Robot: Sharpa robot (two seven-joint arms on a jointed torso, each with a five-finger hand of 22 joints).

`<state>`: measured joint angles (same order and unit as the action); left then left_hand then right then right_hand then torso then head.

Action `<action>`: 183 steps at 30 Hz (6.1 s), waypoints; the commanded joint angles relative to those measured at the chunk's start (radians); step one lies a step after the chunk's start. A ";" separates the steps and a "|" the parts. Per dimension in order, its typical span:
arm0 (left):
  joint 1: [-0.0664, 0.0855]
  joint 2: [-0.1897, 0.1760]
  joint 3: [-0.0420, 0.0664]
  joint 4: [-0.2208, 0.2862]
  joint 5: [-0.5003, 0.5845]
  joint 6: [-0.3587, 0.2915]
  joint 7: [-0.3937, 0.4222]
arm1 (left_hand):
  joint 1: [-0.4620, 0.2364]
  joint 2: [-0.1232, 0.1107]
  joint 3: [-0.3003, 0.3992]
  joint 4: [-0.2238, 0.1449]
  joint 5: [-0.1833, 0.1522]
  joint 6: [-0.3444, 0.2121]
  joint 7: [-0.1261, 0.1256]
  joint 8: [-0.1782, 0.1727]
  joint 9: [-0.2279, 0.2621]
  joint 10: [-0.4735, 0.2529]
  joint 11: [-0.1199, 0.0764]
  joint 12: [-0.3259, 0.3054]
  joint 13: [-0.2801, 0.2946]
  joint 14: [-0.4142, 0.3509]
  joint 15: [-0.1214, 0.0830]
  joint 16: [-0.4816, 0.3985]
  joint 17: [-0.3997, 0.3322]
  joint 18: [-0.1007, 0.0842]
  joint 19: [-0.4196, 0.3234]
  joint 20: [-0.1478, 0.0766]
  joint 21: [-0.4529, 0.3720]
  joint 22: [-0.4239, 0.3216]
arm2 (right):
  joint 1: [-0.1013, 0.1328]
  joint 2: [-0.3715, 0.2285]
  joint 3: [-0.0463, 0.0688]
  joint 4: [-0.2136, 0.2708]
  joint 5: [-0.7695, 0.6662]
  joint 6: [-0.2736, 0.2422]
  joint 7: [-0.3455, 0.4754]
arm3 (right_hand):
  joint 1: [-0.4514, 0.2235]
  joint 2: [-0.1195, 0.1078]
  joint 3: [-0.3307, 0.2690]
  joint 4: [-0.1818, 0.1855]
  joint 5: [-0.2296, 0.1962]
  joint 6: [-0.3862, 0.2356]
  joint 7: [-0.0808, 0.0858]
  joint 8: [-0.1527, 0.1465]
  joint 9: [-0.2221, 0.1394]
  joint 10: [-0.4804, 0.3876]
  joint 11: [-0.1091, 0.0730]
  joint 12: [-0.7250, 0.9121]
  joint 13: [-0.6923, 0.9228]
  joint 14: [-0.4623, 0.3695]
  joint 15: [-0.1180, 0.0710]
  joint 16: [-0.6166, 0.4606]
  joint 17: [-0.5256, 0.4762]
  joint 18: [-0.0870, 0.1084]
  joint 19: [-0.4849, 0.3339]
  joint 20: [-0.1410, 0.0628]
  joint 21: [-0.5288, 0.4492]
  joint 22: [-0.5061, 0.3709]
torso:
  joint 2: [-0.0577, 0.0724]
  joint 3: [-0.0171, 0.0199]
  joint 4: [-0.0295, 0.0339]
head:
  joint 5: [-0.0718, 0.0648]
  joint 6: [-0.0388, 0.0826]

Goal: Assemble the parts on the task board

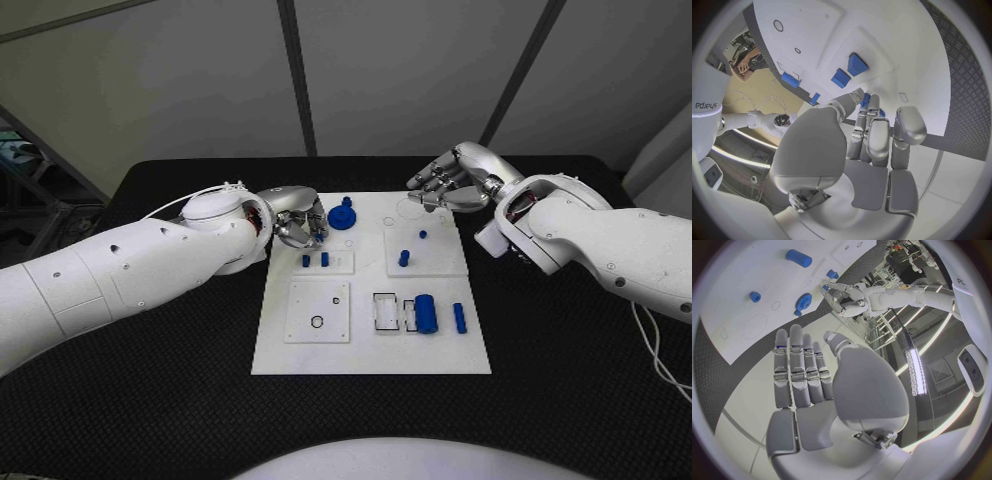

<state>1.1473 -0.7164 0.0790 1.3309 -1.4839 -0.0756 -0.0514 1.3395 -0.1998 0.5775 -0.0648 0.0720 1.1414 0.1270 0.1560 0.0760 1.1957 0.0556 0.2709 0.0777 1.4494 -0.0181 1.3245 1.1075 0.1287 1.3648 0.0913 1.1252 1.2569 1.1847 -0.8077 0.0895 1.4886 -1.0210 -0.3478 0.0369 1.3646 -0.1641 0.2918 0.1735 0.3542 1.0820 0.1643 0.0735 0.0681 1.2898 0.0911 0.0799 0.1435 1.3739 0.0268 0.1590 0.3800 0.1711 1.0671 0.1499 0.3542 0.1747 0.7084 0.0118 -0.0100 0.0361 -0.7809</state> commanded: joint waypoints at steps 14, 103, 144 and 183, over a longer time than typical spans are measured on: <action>0.001 -0.001 0.000 0.002 -0.004 0.019 -0.011 | -0.021 -0.006 -0.026 0.003 -0.001 -0.058 0.002 -0.047 -0.012 -0.010 0.006 -0.016 0.003 -0.004 0.006 0.000 -0.008 -0.020 -0.005 0.001 -0.020 -0.007 | 0.001 -0.001 0.001 0.002 -0.001 0.002 0.003 | 0.007 -0.001 0.005 0.001 0.005 -0.005 0.000 -0.002 0.001 -0.008 -0.001 0.006 0.002 0.004 0.005 -0.008 -0.002 0.012 0.009 0.002 -0.008 -0.003 | 0.001 0.0004 -0.0003 | -0.001 -0.002; -0.054 -0.345 0.030 0.244 1.489 -0.085 0.400 | -0.060 0.152 -0.393 0.198 0.005 -0.136 0.082 -0.085 -0.010 -0.277 0.106 0.085 -0.015 -0.452 0.135 -0.958 -1.000 0.055 -0.352 0.133 -1.043 -0.805 | -0.011 -0.022 -0.017 0.031 -0.720 0.129 -0.253 | 0.062 -0.016 -0.019 -0.045 -0.098 -0.010 -0.021 -0.006 0.000 -0.155 -0.009 0.058 -0.079 0.148 -0.033 0.969 0.713 -0.007 0.182 -0.063 0.455 0.356 | -0.019 -0.0045 0.0011 | -0.024 0.036; -0.056 -0.325 0.031 0.251 1.492 -0.064 0.413 | -0.053 0.152 -0.393 0.187 0.005 -0.131 0.083 -0.083 -0.010 -0.272 0.105 0.086 -0.015 -0.439 0.133 -0.963 -1.004 0.055 -0.339 0.131 -1.046 -0.817 | -0.031 0.087 -0.053 -0.061 -0.761 0.213 -0.261 | 0.095 0.011 0.072 -0.070 -0.117 0.006 -0.017 -0.001 0.002 -0.141 -0.008 0.075 -0.079 0.144 -0.030 1.158 0.861 -0.041 0.206 -0.052 0.750 0.691 | -0.018 -0.0019 0.0003 | -0.027 0.018; -0.056 -0.317 0.031 0.229 1.492 -0.058 0.410 | -0.049 0.152 -0.392 0.180 0.004 -0.133 0.085 -0.084 -0.010 -0.274 0.106 0.085 -0.015 -0.437 0.133 -0.967 -1.006 0.055 -0.336 0.130 -1.048 -0.823 | -0.031 0.018 -0.052 0.055 -0.799 0.055 -0.279 | 0.118 0.043 0.187 -0.183 -0.141 0.092 -0.031 0.026 0.017 -0.051 -0.031 0.101 -0.057 0.146 -0.049 1.202 0.889 -0.052 0.202 -0.071 0.849 0.800 | -0.020 -0.0026 -0.0020 | -0.030 0.021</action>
<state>1.0902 -1.0346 0.1088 1.5606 0.0060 -0.1481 0.3434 1.2805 -0.0510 0.1860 0.1199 0.0760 1.0076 0.2037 0.0699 0.0669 0.9168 0.1594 0.3601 0.0632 1.0062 0.1180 0.3633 0.1019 0.1682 1.0201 0.2218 0.0834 0.4345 1.1515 -0.7847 0.0369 1.5288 -1.8149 -0.2429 -0.2366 1.4910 -0.1269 0.4751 -0.0046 0.2081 1.1737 0.1271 0.1036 0.0863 1.2206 0.0713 0.1874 0.0843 1.4686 -0.0183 1.3568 1.2685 0.1393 1.2723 0.0801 1.1998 0.9742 0.6887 0.0095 -0.0117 0.0058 -0.7612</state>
